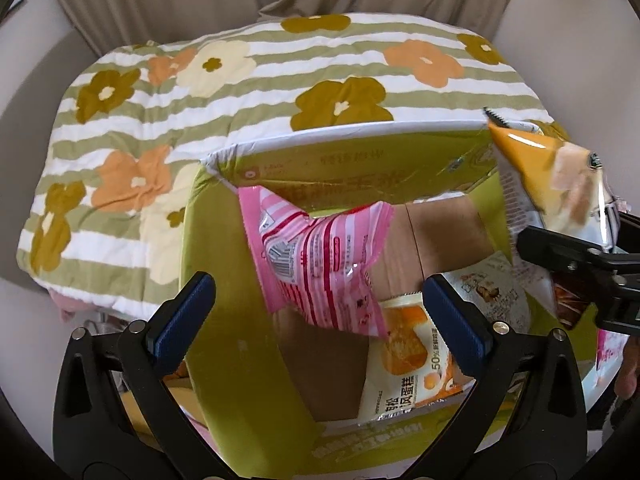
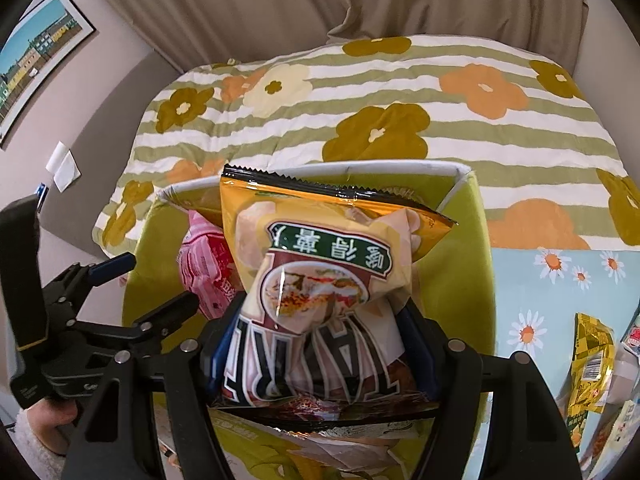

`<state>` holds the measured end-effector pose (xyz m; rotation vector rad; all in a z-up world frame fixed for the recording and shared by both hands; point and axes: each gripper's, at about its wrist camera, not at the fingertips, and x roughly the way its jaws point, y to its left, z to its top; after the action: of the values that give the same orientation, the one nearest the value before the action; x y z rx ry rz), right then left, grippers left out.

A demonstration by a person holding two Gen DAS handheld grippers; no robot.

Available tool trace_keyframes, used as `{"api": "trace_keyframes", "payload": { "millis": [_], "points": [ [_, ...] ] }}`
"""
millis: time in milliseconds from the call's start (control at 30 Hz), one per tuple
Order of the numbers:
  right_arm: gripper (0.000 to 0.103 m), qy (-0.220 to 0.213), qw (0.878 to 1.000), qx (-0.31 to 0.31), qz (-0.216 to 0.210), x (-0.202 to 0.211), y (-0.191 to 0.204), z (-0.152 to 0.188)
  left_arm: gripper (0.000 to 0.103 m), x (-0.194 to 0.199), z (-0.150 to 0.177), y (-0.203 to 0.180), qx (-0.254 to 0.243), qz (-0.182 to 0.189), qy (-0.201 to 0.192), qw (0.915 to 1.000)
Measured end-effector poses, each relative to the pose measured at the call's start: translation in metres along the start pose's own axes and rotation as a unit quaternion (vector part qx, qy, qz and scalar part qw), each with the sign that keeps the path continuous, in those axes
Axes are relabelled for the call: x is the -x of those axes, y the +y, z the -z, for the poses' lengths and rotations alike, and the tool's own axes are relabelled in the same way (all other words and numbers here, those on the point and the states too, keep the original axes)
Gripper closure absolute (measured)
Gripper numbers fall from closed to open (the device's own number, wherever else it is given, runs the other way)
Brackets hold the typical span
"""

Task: Organize snacks
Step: 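Lower both bags into the yellow-green box and open both tools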

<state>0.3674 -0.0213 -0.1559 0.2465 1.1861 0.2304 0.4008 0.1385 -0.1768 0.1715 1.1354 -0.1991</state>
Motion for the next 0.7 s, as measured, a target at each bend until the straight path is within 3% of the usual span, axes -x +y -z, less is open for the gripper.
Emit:
{"api": "trace_keyframes", "payload": {
  "millis": [167, 200, 233, 267, 700],
  "points": [
    [0.032, 0.001, 1.0, 0.007, 0.002, -0.01, 0.004, -0.005, 0.0, 0.006, 0.005, -0.004, -0.003, -0.003, -0.003, 1.0],
    [0.027, -0.003, 1.0, 0.008, 0.011, -0.011, 0.004, -0.005, 0.0, 0.008, 0.006, -0.004, -0.004, -0.005, -0.003, 1.0],
    [0.009, -0.006, 1.0, 0.013, 0.019, -0.012, 0.005, -0.005, 0.0, 0.009, 0.007, -0.005, -0.004, -0.007, -0.004, 1.0],
    [0.0, -0.007, 1.0, 0.019, 0.02, -0.011, 0.005, -0.005, 0.0, 0.01, 0.008, -0.005, -0.005, -0.009, -0.004, 0.9999],
    [0.0, -0.003, 0.999, 0.036, 0.008, 0.014, 0.006, 0.019, 0.0, 0.032, 0.031, -0.006, 0.012, -0.018, -0.012, 0.9997]
  ]
}}
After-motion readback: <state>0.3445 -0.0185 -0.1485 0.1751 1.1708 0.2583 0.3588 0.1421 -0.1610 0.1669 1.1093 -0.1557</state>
